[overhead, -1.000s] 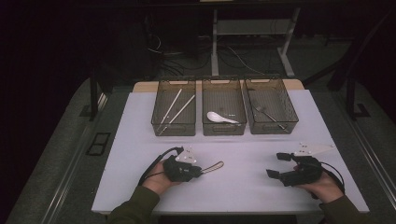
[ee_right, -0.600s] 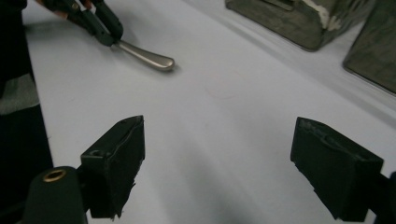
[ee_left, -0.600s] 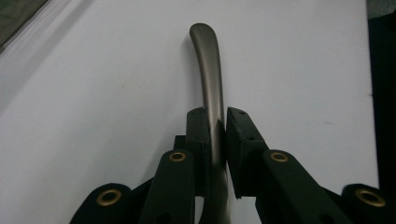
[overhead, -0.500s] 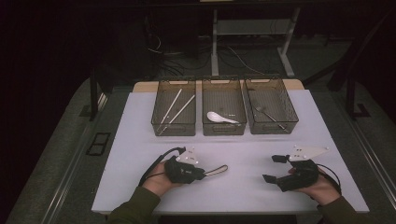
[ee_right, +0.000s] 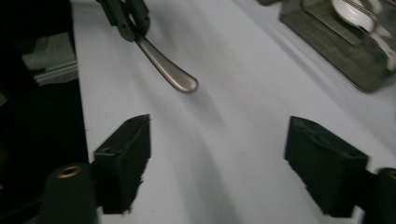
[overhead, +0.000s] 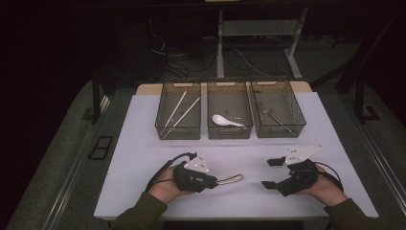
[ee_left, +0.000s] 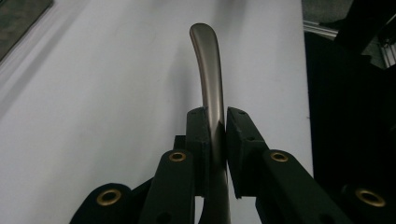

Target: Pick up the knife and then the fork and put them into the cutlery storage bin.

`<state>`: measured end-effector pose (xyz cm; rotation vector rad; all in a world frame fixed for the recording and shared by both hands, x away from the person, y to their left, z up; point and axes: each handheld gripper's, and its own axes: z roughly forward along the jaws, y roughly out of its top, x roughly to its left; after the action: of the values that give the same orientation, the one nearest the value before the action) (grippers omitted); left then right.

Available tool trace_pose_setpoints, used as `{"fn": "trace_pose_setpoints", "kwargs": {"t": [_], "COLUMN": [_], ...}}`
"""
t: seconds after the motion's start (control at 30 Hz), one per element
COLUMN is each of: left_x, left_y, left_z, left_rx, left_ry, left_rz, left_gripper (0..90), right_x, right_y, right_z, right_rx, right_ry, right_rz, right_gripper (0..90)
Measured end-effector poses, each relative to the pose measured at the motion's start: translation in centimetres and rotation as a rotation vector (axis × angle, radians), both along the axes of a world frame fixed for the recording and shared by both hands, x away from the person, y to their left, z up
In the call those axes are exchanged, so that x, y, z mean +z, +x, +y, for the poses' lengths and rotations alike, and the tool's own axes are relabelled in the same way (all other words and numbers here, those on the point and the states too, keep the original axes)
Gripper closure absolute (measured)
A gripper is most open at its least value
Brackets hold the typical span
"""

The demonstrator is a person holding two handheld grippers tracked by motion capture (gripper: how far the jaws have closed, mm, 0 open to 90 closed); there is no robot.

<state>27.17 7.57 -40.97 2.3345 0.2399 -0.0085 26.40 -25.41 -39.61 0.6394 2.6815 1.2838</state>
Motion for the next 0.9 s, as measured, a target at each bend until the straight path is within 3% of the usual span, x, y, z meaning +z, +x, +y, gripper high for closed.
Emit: {"fn": "trace_pose_setpoints", "kwargs": {"t": [0.2,0.43,0.63,0.67,0.9], "left_x": [0.3,0.5,0.7,0.8,1.0], "left_y": [-0.3,-0.6,-1.0,-1.0,-1.2], "left_z": [-1.1,-2.2,-3.1,-3.2,-3.7], "left_rx": [-0.044,-0.091,-0.126,-0.139,-0.136], "left_ry": [0.001,0.005,0.008,0.013,0.006], "left_rz": [-0.008,-0.024,-0.029,-0.048,-0.041], "left_gripper": [79.5,79.5,79.5,79.5,79.5], "right_x": [0.6,0.2,-0.2,-0.4,-1.0], "right_y": [0.1,0.6,0.6,0.7,0.2], "right_z": [2.3,4.9,7.3,7.7,9.8], "right_rx": [0.104,0.233,0.339,0.363,0.416], "right_ry": [-0.020,-0.094,-0.149,-0.158,-0.235], "right_rz": [0.003,-0.027,-0.007,-0.015,-0.008], "right_gripper": [35.4,44.2,52.9,54.3,64.2]}}
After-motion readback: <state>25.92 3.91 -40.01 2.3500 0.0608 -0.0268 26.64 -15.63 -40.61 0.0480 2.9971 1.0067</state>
